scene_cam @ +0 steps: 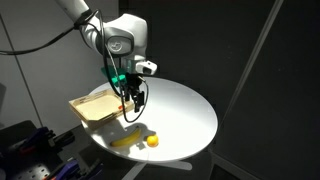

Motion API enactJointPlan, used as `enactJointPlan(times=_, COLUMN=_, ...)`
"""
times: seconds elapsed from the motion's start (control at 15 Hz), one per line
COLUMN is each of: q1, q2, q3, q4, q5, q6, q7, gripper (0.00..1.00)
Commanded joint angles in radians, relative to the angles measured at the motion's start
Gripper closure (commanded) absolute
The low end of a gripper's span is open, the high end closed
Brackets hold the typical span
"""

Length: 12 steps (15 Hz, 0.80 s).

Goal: Put the banana in the box

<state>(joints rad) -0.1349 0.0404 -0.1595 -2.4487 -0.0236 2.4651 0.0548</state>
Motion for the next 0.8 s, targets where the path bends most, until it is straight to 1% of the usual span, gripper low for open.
enactJointPlan(times=0.0, q1=-0.010, q2=0.034, q3=-0.001, q4=-0.010, q5=0.006, q6=0.065, q7=-0.019, gripper=0.00)
enactJointPlan(times=0.73, q1=-0.006, q2=0.169, q3=-0.010, q4=-0.015, q5=0.007, q6=0.211, q7=0.016, gripper=0.00)
